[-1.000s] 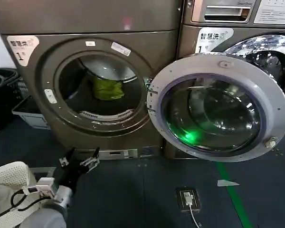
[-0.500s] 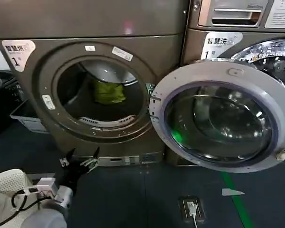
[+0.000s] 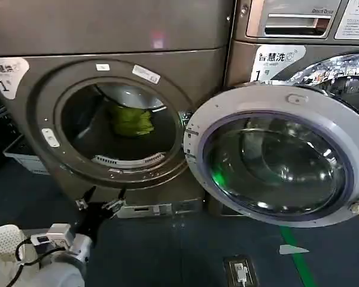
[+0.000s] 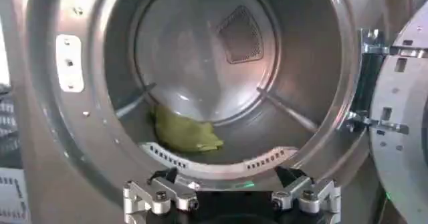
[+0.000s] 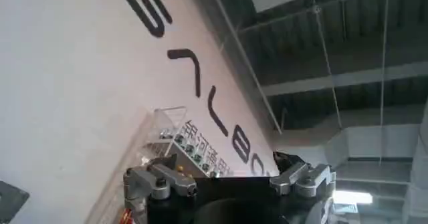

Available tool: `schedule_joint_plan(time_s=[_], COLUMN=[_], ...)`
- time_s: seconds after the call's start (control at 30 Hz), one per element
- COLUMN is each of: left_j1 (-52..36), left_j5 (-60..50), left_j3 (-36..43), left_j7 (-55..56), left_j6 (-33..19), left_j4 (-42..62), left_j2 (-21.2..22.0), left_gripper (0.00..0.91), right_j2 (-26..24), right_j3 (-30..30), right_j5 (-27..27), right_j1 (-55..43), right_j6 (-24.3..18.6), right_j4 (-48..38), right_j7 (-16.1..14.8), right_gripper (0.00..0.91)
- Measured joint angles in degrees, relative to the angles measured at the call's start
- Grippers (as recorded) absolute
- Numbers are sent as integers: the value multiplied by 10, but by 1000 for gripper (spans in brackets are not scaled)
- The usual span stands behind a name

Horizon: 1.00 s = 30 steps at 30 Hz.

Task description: Grasp the clothes from the dryer.

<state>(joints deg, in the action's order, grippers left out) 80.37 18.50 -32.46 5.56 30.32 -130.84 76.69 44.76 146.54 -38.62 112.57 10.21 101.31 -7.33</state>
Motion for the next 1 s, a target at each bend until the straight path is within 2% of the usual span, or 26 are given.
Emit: schedule_joint_plan(time_s=[1.0], left_j1=[1], left_j5=[-3], left_j3=[0], left_j7=[0], left_j6=[-2], left_j4=[3], left_j2=[-1], left_gripper=[907], right_j2=[-1], right_j3=[23], right_j5=[2], right_j1=[10], right_j6=[0], right_j4=[-12], right_j7=[-4], right_gripper=[907])
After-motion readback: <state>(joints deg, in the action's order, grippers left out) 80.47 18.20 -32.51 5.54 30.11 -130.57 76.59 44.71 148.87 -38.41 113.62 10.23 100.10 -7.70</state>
